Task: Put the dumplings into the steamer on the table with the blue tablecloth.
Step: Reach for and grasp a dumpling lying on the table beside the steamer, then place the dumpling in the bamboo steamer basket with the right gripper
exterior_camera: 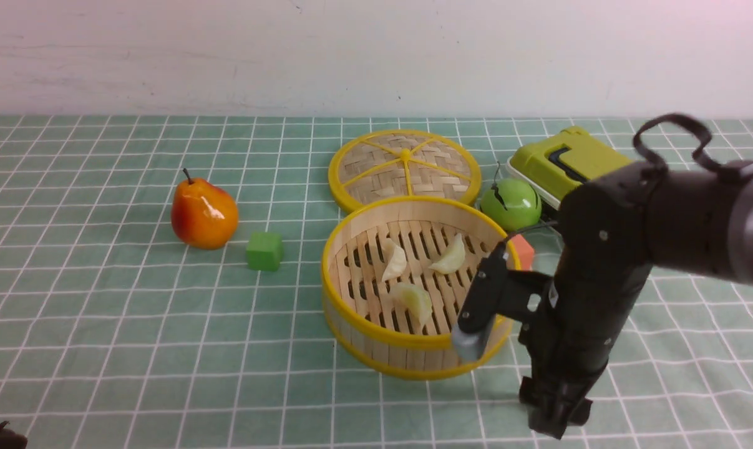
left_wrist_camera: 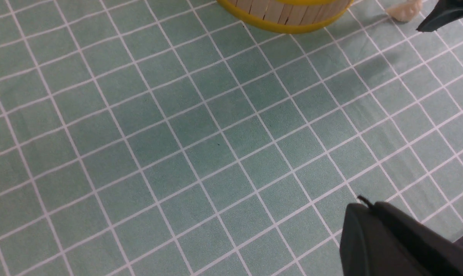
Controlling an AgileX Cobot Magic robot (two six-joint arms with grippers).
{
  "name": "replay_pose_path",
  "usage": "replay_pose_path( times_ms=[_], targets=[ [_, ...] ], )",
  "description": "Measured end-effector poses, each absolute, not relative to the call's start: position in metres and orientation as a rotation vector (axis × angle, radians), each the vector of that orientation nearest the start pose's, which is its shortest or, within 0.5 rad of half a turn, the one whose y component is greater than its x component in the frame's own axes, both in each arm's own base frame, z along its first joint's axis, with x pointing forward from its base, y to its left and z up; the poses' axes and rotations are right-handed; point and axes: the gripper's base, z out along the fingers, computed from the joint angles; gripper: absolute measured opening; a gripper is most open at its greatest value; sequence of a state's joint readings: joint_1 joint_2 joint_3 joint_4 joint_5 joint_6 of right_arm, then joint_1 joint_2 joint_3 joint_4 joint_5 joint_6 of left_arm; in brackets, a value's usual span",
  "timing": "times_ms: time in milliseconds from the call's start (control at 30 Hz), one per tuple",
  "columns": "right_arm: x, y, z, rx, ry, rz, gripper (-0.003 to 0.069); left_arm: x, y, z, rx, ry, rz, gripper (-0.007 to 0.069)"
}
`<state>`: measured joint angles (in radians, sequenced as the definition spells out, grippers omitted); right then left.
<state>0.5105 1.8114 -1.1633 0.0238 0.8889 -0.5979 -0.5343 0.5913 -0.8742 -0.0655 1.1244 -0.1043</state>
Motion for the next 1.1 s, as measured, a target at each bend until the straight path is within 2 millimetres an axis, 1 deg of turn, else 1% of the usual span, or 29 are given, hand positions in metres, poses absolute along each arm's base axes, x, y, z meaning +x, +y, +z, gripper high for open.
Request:
replay_pose_path(
  times_ms=[33, 100, 167, 200, 267, 300, 333, 367, 400, 467, 567, 600, 633, 700, 733, 767, 800, 867, 933, 1000, 1033, 1067, 1100],
  targets=[
    [0.296, 0.167, 0.183, -1.575, 2.578, 0.016, 0.0468, 0.065, -0.045, 0.361, 0.500, 2.304, -0.402, -0.0014],
    [0.304, 0.167, 0.166, -1.582, 2.560, -0.049, 0.0430, 0.065, -0.046, 0.362, 0.500, 2.305, -0.413, -0.0014],
    [0.307, 0.167, 0.160, -1.571, 2.568, -0.077, 0.0401, 0.065, -0.046, 0.362, 0.498, 2.307, -0.423, -0.0013],
    [0.307, 0.166, 0.161, -1.552, 2.576, -0.088, 0.0374, 0.064, -0.046, 0.362, 0.498, 2.307, -0.425, -0.0013],
    [0.308, 0.166, 0.161, -1.507, 2.601, -0.105, 0.0293, 0.064, -0.047, 0.362, 0.497, 2.309, -0.437, -0.0012],
    [0.308, 0.165, 0.161, -1.492, 2.606, -0.122, 0.0238, 0.064, -0.047, 0.362, 0.497, 2.310, -0.445, -0.0011],
    [0.308, 0.165, 0.161, -1.486, 2.609, -0.125, 0.0227, 0.064, -0.047, 0.362, 0.497, 2.310, -0.445, -0.0011],
    [0.308, 0.162, 0.164, -1.476, 2.621, -0.156, 0.0186, 0.063, -0.048, 0.362, 0.497, 2.311, -0.455, -0.0011],
    [0.308, 0.162, 0.168, -1.467, 2.633, -0.162, 0.0189, 0.063, -0.048, 0.362, 0.497, 2.311, -0.455, -0.0009],
    [0.310, 0.163, 0.182, -1.434, 2.648, -0.170, 0.0195, 0.063, -0.048, 0.362, 0.497, 2.311, -0.457, -0.0008],
    [0.313, 0.171, 0.218, -1.329, 2.655, -0.143, 0.0195, 0.063, -0.048, 0.362, 0.497, 2.311, -0.457, -0.0006],
    [0.316, 0.177, 0.236, -1.249, 2.645, -0.097, 0.0195, 0.063, -0.048, 0.362, 0.497, 2.311, -0.457, -0.0004],
    [0.322, 0.185, 0.252, -1.129, 2.639, -0.033, 0.0195, 0.063, -0.048, 0.362, 0.497, 2.311, -0.457, -0.0003],
    [0.327, 0.191, 0.264, -1.047, 2.619, 0.021, 0.0195, 0.063, -0.048, 0.362, 0.497, 2.311, -0.457, -0.0003],
    [0.335, 0.199, 0.275, -0.926, 2.599, 0.089, 0.0195, 0.063, -0.048, 0.362, 0.498, 2.309, -0.456, -0.0003],
    [0.341, 0.205, 0.279, -0.848, 2.587, 0.131, 0.0195, 0.063, -0.048, 0.362, 0.498, 2.309, -0.456, -0.0003],
    [0.349, 0.209, 0.280, -0.787, 2.577, 0.151, 0.0195, 0.063, -0.048, 0.362, 0.498, 2.309, -0.455, -0.0003],
    [0.362, 0.217, 0.270, -0.714, 2.579, 0.174, 0.0195, 0.064, -0.048, 0.361, 0.498, 2.310, -0.453, -0.0003],
    [0.376, 0.225, 0.245, -0.655, 2.615, 0.183, 0.0195, 0.065, -0.048, 0.357, 0.502, 2.320, -0.443, -0.0003],
    [0.382, 0.228, 0.226, -0.626, 2.646, 0.175, 0.0195, 0.066, -0.048, 0.350, 0.504, 2.337, -0.421, -0.0001],
    [0.386, 0.230, 0.214, -0.608, 2.665, 0.161, 0.0195, 0.068, -0.048, 0.344, 0.506, 2.349, -0.406, 0.0000],
    [0.387, 0.230, 0.211, -0.607, 2.667, 0.156, 0.0195, 0.068, -0.048, 0.343, 0.506, 2.350, -0.403, 0.0000],
    [0.390, 0.230, 0.200, -0.588, 2.683, 0.137, 0.0197, 0.070, -0.048, 0.334, 0.509, 2.368, -0.381, 0.0001]
  ],
)
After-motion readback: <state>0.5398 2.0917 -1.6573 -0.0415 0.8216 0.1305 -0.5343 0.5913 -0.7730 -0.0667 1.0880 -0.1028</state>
